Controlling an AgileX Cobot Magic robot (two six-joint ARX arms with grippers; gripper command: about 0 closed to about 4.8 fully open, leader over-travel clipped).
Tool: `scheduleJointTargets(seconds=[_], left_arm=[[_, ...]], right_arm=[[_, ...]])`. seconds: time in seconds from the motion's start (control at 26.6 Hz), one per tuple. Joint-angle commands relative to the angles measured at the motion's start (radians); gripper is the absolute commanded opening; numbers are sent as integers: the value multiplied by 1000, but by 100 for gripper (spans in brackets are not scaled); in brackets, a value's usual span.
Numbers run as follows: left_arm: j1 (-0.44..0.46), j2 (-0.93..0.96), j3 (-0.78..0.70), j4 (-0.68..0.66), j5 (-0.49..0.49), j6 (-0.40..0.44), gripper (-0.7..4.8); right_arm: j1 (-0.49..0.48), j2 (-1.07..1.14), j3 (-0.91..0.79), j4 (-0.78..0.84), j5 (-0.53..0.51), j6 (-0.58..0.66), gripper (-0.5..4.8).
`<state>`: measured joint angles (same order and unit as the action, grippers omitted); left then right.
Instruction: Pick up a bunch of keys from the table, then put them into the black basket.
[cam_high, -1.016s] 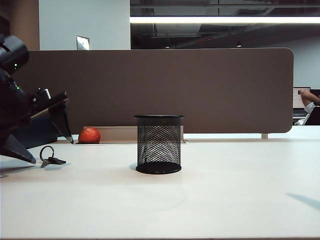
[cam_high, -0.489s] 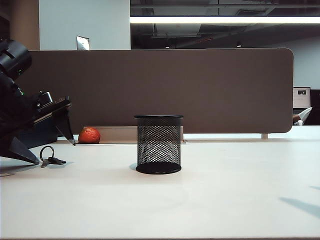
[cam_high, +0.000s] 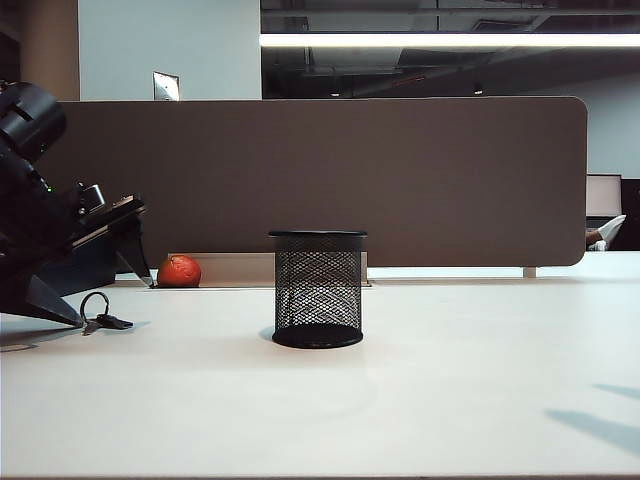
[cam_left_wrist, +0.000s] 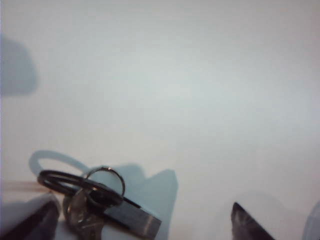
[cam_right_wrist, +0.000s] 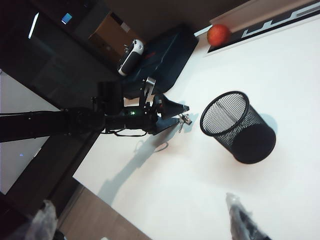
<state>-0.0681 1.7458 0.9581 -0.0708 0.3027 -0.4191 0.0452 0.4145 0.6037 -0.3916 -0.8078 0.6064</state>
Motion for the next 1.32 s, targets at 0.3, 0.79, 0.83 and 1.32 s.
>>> scheduleJointTargets(seconds=[0.3, 0.79, 0.83, 1.32], left_arm=[[0, 50, -13, -126, -15, -7, 267], [0, 98, -12, -133, -13, -6, 17], [0, 98, -12, -129, -14, 0, -6], [0, 28, -9, -29, 130, 76, -6]], right_arm=[[1, -1, 5, -42, -5, 3, 452], [1, -2, 5, -41, -6, 4, 452], [1, -2, 5, -41, -5, 4, 452], [1, -2, 5, -40, -6, 3, 452]])
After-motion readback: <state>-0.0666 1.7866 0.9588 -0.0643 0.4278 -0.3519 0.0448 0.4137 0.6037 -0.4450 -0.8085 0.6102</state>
